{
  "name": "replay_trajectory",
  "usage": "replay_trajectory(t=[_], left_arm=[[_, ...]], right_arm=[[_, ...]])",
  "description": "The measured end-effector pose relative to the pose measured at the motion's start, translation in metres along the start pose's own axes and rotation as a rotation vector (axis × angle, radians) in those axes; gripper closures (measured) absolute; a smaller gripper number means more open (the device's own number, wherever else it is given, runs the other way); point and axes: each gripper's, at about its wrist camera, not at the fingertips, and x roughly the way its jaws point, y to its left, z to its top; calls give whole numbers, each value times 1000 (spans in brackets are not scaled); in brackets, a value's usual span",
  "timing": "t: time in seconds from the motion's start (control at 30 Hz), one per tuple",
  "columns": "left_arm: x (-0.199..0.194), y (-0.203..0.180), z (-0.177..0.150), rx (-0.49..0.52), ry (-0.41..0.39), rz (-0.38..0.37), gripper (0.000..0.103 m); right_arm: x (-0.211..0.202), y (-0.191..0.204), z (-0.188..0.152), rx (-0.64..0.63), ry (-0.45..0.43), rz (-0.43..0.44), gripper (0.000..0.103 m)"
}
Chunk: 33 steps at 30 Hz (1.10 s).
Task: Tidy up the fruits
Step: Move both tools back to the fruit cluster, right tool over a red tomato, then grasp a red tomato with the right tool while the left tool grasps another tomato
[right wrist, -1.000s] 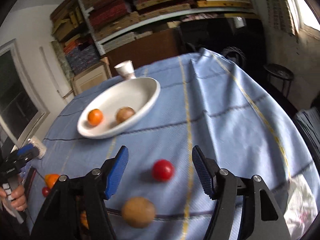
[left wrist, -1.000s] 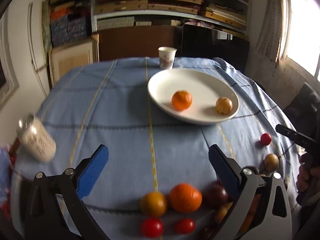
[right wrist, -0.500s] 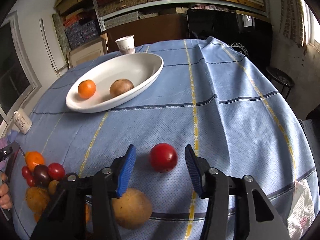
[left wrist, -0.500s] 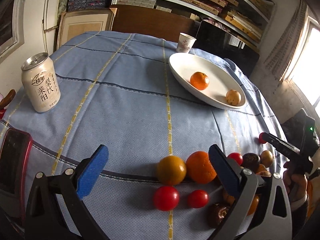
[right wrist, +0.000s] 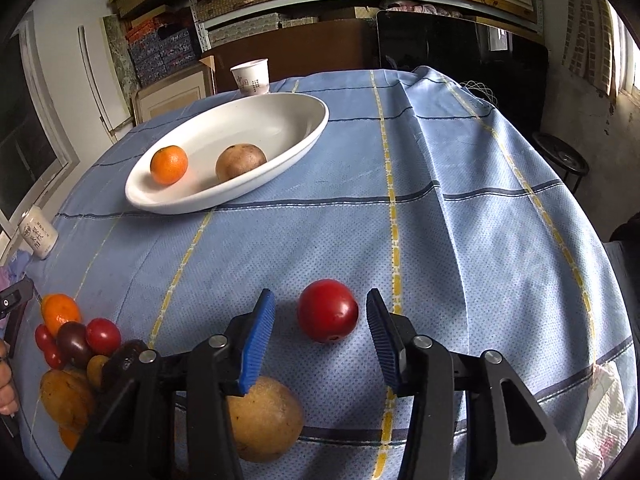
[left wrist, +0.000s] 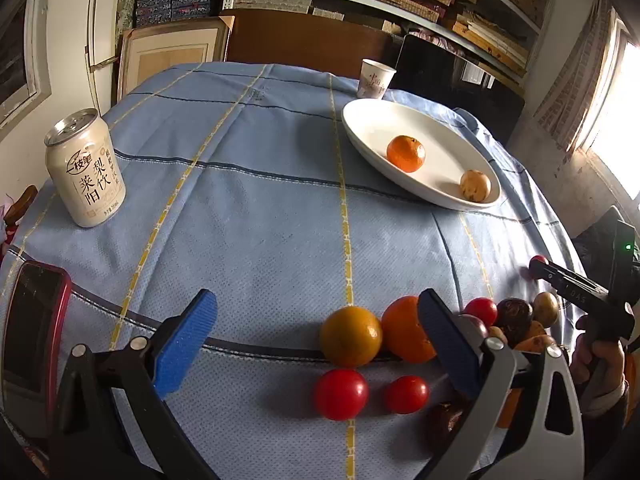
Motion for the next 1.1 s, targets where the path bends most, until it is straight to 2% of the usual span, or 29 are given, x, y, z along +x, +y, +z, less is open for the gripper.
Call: replay_trajectory(t=[0.13, 0.23, 0.3, 0.4, 0.57, 0.6, 0.67, 0.7, 0.77, 1.0, 1.07, 1.1], left_arm=[[-1, 2, 1, 2, 0, 5, 5], [-5, 12, 3, -2, -7, 18, 5], [-6, 19, 2, 14, 24, -26, 5], [-12, 20, -8, 94, 31, -95, 5], [-21, 10, -27, 216, 21, -120, 6], [-21, 8, -29, 226, 24, -134, 8], [-20, 4, -31, 243, 35, -155, 24], [-19, 1, -33, 253, 45, -159, 25], [-16, -3, -35, 270, 63, -164, 39], [-11, -7, -42, 292, 98, -173, 53], [-10, -8, -42, 298, 107, -180, 63], [-9, -8, -43, 301, 112, -183, 64]], right_arm=[[3, -2, -1, 5, 16, -6, 72], [-1, -3, -2, 12, 3, -3, 73], [-4, -5, -2, 21, -13, -6, 72], [-3, -7, -3, 30, -8, -17, 72], [0, -7, -3, 35, 11, -11, 71], [1, -7, -3, 35, 11, -12, 71], [1, -7, -3, 35, 11, -12, 71], [1, -7, -3, 34, 11, -12, 71], [1, -7, -3, 35, 11, -12, 71], [2, -7, -3, 33, 14, -10, 71], [2, -6, -4, 30, 15, -11, 71], [2, -6, -4, 28, 16, -12, 71]])
